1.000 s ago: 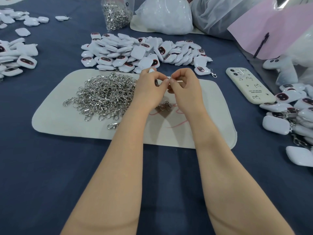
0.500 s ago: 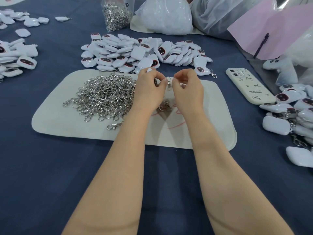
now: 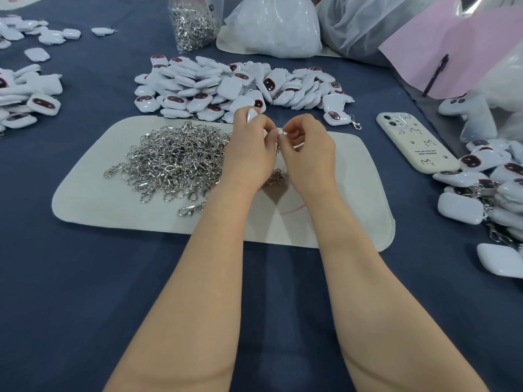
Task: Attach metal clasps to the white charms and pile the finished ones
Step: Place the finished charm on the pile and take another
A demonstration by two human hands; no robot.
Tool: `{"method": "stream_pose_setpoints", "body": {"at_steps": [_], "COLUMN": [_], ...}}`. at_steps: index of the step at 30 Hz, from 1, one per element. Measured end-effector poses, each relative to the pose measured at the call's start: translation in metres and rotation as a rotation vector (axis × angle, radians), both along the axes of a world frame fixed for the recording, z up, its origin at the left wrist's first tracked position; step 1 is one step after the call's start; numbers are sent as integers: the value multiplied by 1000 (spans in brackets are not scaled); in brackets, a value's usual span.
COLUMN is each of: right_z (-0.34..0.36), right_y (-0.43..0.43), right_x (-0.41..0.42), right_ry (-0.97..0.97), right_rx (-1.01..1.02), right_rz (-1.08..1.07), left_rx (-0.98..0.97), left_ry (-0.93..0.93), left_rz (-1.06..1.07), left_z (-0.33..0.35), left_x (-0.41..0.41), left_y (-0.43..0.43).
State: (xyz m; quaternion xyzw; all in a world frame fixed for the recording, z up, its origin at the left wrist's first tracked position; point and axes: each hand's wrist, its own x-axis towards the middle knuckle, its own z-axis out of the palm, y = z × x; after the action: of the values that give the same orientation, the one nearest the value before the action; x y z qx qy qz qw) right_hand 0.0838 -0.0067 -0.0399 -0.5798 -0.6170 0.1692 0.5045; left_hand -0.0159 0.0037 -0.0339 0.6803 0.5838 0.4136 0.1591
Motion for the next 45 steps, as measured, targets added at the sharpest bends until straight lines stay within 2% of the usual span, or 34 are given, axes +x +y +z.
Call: {"method": "stream_pose_setpoints", "body": {"at_steps": [14,21,37,39,45], "right_z": [-2,-1,-2,-2,0], "right_y": [2,2,0,0,1], "right_x": [1,2,5,6,8], "right_ry": [6,92,89,116,139], "right_rx": [9,-90,-52,-47,-42], "right_rz": [16,137,132,99,14], "left_rx": [8,5,-58,-55,-134], "left_ry": [44,-10,-81,-120,-434], "left_rz": [-14,-19,-67,-69,-120], "left_z": [0,0,-1,0,6], "left_x": [0,-1,-4,-4,-3], "left_y": [-1,1,1,0,-8]}}
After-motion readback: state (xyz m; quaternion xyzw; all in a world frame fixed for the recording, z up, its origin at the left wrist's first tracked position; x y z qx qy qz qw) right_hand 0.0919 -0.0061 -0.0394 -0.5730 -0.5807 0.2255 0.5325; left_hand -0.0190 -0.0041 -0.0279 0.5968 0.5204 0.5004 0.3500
